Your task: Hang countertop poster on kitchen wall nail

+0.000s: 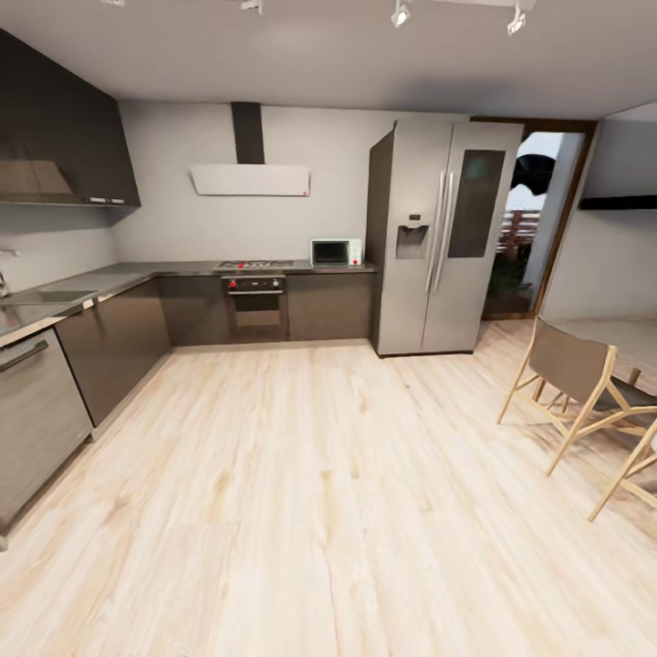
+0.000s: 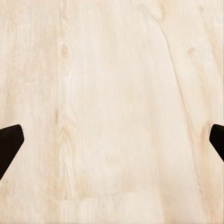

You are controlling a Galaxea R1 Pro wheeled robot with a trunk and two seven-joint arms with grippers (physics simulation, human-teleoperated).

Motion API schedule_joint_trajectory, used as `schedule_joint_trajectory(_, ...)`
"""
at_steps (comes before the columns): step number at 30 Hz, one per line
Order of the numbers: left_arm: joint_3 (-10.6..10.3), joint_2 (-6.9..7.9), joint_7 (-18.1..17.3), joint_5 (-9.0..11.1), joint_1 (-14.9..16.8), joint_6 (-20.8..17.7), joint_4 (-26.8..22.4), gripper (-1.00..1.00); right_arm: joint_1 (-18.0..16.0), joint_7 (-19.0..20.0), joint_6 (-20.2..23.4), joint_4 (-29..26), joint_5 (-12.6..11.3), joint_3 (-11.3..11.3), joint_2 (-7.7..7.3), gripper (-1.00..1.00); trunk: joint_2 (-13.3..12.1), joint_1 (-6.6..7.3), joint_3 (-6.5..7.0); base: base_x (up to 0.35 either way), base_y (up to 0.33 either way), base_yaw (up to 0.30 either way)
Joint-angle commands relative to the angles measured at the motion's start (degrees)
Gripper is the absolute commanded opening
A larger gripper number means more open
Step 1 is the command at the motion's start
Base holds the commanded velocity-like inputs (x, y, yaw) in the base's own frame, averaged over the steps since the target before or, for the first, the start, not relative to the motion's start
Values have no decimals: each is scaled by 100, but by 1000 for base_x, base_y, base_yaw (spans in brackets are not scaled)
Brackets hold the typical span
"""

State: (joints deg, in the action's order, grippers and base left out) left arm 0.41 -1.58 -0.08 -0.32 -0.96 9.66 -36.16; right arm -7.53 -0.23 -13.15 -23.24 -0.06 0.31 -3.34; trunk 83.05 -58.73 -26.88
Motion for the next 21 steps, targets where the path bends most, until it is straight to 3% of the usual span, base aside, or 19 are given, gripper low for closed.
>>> schedule_joint_trajectory(1, 4, -1, -1, -3, -1, 9, -5, 100, -2, -3, -18, 3, -1, 4, -1, 100, 3, 0, -5, 0, 0, 279)
schedule_joint_trajectory(21, 3, -2, -1, -3, -1, 9, 3, 100, -2, -12, -30, 4, 12, 4, 0, 100, 3, 0, -5, 0, 0, 288)
